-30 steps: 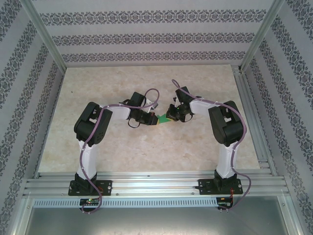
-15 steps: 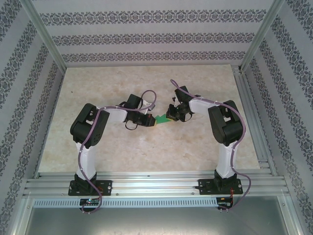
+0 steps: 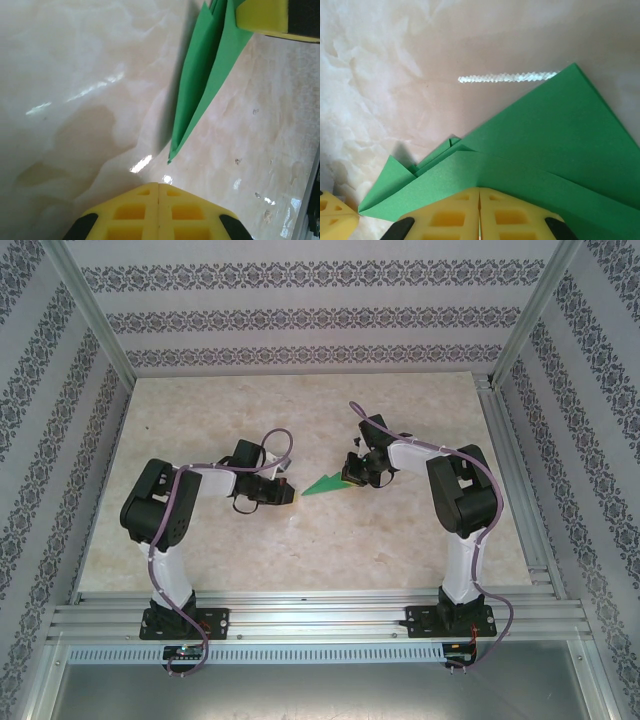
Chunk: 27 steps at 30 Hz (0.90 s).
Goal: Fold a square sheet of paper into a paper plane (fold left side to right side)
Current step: Fold the wing for the fifth time at the center of the table.
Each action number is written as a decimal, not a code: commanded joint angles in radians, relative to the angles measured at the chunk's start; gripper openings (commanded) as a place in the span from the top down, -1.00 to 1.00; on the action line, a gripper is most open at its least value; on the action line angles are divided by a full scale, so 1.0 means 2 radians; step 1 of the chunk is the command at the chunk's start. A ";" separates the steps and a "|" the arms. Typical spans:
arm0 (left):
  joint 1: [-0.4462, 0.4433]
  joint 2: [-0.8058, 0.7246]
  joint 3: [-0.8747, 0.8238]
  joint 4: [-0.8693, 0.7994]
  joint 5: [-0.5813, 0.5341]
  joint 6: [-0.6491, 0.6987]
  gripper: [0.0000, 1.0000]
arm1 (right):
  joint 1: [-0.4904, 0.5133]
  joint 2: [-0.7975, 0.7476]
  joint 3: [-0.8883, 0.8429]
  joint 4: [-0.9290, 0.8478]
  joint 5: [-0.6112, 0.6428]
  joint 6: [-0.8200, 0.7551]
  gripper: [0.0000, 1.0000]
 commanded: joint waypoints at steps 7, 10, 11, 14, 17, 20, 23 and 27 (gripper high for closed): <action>-0.019 -0.017 0.081 -0.070 0.001 -0.022 1.00 | -0.007 0.017 -0.009 -0.035 0.058 -0.009 0.83; -0.045 0.019 0.135 -0.078 0.000 -0.024 1.00 | -0.007 0.016 -0.012 -0.034 0.058 -0.009 0.83; -0.053 0.031 0.149 -0.078 0.000 -0.026 1.00 | -0.007 0.016 -0.013 -0.033 0.057 -0.009 0.83; -0.066 0.060 0.173 -0.078 -0.001 -0.026 1.00 | -0.007 0.015 -0.014 -0.032 0.056 -0.008 0.83; -0.069 0.087 0.177 -0.076 -0.002 -0.025 1.00 | -0.006 0.014 -0.014 -0.031 0.054 -0.008 0.82; -0.068 0.104 0.174 -0.075 -0.010 -0.023 1.00 | -0.006 0.010 -0.013 -0.028 0.050 -0.008 0.82; -0.069 0.117 0.171 -0.083 -0.023 -0.016 1.00 | -0.006 0.001 -0.007 -0.026 0.041 -0.007 0.82; -0.068 0.126 0.162 -0.091 -0.039 -0.008 1.00 | -0.007 -0.033 0.002 -0.023 0.031 -0.003 0.80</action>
